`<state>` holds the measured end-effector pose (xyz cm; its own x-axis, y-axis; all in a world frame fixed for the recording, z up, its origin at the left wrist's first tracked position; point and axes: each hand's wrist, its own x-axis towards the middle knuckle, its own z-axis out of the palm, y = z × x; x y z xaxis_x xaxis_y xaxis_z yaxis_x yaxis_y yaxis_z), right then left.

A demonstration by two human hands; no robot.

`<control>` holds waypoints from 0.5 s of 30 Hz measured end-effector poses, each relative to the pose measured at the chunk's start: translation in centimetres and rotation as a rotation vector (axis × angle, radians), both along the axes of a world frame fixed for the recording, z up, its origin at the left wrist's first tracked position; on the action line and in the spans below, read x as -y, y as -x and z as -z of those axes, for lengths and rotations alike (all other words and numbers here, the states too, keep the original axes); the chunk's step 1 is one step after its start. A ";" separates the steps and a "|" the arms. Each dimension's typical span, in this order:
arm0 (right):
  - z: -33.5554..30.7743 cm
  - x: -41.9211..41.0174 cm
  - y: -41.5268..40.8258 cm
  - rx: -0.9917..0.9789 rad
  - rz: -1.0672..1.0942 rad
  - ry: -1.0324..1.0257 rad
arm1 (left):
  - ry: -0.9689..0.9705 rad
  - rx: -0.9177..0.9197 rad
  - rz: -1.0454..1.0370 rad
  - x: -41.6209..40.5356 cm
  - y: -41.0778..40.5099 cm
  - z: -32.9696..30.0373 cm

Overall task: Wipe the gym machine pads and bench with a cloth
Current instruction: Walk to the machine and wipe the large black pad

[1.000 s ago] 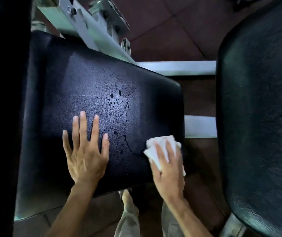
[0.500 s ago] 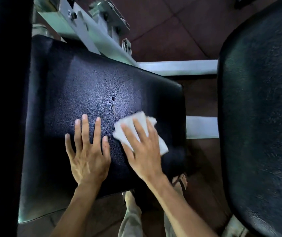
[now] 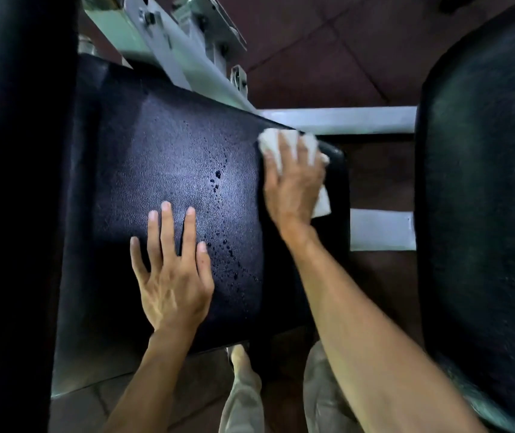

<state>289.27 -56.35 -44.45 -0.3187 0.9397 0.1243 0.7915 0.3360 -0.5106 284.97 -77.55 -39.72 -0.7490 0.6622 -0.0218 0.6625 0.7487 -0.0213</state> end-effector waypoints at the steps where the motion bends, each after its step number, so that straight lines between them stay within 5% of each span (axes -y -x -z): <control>1: -0.6 2.2 0.0 -0.002 -0.124 -0.014 | -0.004 0.007 -0.005 0.1 0.0 -0.1; 5: -0.6 12.3 -9.3 -0.016 -0.546 0.078 | -0.017 0.007 0.002 0.1 -0.1 -0.2; 8: 0.9 14.0 -17.0 0.032 -0.622 0.086 | -0.026 0.002 0.005 0.1 -0.1 -0.2; 15: 1.3 4.2 -8.1 -0.009 0.035 0.173 | -0.024 -0.026 0.011 0.1 0.0 0.0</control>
